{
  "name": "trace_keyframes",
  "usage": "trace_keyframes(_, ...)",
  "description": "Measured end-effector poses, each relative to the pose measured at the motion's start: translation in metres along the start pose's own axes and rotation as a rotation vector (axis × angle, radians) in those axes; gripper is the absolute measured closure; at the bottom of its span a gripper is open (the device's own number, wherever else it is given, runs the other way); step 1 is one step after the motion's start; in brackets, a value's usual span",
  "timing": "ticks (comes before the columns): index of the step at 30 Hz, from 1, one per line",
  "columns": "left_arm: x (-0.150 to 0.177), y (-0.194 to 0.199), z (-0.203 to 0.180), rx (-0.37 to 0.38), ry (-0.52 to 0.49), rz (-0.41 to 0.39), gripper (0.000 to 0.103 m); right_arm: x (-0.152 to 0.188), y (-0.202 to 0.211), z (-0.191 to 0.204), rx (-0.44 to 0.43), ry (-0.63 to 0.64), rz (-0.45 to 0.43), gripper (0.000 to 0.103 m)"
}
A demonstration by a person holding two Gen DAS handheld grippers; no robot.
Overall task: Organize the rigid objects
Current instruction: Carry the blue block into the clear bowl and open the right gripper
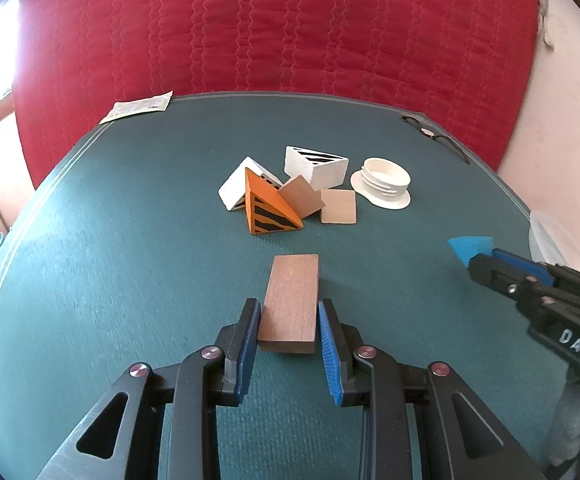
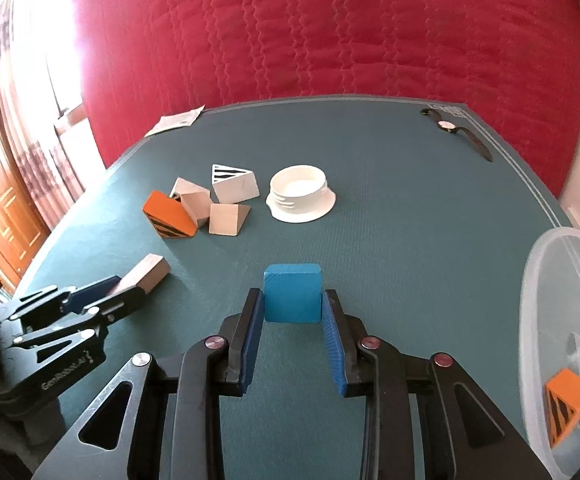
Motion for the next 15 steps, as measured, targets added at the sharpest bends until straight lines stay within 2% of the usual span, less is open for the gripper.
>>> trace_keyframes(15, 0.015, 0.008, -0.023, -0.012, -0.02, 0.039, 0.074, 0.004, 0.057, -0.053, 0.089, -0.06, -0.071, 0.072)
Point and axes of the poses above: each gripper's, at about its wrist camera, not at the fingertips, and y roughly against the way its jaws point, z to its left, x to its underside, the point moved 5 cm from there along -y, roughly the way its jaws point, and after that the axes turned 7 degrees about -z, right-handed, at the moved point
